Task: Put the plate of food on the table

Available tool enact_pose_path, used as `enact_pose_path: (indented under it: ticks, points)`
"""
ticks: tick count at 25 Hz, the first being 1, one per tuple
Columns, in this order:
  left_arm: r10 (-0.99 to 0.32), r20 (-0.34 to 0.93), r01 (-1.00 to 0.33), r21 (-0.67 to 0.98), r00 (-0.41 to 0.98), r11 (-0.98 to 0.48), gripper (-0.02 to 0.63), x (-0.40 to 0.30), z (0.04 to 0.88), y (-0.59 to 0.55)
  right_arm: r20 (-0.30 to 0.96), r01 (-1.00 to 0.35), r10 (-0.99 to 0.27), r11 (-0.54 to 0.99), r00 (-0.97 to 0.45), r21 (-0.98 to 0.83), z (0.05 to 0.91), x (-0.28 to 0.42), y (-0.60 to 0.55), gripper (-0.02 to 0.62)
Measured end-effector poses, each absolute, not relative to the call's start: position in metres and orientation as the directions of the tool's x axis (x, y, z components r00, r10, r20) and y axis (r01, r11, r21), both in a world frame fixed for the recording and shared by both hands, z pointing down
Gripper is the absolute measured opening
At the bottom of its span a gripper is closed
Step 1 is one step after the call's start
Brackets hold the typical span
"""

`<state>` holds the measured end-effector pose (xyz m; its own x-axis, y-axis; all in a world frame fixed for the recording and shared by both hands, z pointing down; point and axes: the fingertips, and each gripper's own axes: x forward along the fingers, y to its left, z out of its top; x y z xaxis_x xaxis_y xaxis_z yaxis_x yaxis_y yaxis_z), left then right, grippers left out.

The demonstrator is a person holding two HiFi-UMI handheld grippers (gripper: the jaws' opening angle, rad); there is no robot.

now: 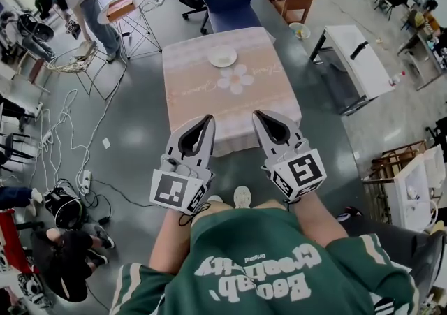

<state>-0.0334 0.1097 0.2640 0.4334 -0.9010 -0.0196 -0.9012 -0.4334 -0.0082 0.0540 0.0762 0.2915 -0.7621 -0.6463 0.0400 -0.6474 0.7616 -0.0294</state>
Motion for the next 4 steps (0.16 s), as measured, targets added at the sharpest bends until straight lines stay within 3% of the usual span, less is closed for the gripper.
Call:
enact_pose_path:
  ticks: [4]
  points:
    - [-0.902, -0.022, -0.903, -0.01, 0.43, -0.43, 0.009, -0.0323, 0.2656, 0.1116, 0.032, -0.639, -0.639, 0.769, -0.769, -0.026, 0.2931, 0.0532, 0.0793, 0.014]
